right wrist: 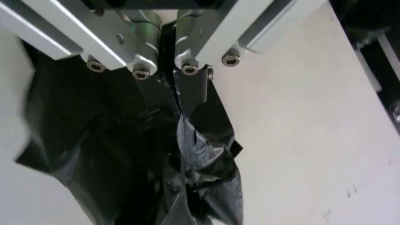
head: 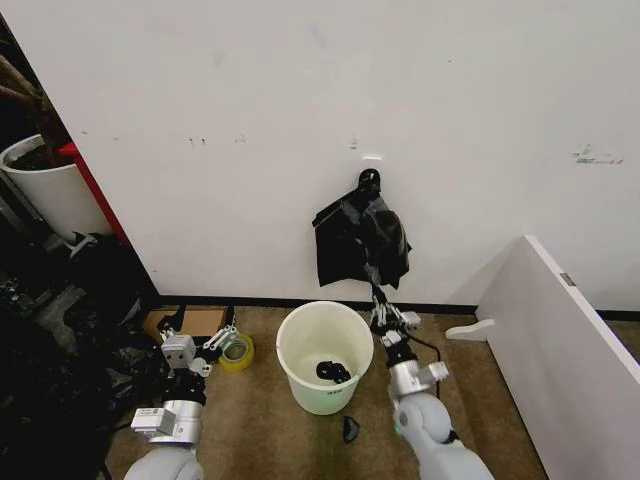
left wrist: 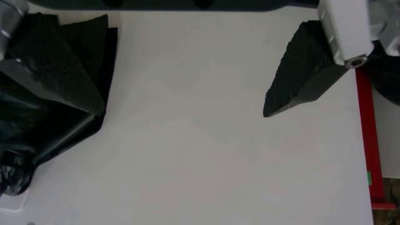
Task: Place the garbage bag over the trash bin.
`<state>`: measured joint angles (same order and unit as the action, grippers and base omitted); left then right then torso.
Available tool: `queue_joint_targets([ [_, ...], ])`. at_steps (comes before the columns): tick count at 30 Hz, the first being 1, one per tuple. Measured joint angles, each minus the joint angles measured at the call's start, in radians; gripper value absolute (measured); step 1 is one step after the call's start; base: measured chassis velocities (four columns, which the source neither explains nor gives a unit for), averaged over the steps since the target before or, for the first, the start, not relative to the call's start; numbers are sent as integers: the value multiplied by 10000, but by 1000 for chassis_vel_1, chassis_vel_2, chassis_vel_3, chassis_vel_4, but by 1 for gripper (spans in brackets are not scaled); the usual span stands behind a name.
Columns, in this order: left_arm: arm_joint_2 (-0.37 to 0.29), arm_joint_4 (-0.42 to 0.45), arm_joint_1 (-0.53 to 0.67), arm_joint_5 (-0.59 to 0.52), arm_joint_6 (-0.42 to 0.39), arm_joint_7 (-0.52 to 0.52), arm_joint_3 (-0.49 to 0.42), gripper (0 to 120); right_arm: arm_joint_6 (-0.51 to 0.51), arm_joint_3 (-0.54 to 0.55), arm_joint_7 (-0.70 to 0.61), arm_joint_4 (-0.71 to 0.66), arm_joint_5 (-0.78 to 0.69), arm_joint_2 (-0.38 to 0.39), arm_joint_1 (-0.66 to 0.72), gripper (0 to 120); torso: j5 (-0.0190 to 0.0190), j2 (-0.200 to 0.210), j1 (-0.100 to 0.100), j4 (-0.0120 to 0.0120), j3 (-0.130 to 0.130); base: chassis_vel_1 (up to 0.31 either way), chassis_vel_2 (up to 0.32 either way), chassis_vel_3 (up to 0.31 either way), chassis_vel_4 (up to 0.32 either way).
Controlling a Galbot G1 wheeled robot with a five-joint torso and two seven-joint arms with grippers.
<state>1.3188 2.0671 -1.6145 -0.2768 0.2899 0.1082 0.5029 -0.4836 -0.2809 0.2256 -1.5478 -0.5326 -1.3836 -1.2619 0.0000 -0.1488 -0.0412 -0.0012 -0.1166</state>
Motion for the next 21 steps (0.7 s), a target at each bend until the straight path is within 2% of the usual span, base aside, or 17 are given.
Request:
queue_joint_targets([
  [11, 90, -154, 168, -19, -20, -23, -57, 100, -699, -376, 789, -390, 1060, 293, -963, 0, -1, 0, 0, 0, 0, 0, 0, 0, 0],
  [21, 21, -157, 213, -136, -59, -26, 13, 100, -1571, -1051, 2165, -412, 2657, 510, -1446, 0, -4, 0, 0, -1, 0, 0, 0, 0, 0],
])
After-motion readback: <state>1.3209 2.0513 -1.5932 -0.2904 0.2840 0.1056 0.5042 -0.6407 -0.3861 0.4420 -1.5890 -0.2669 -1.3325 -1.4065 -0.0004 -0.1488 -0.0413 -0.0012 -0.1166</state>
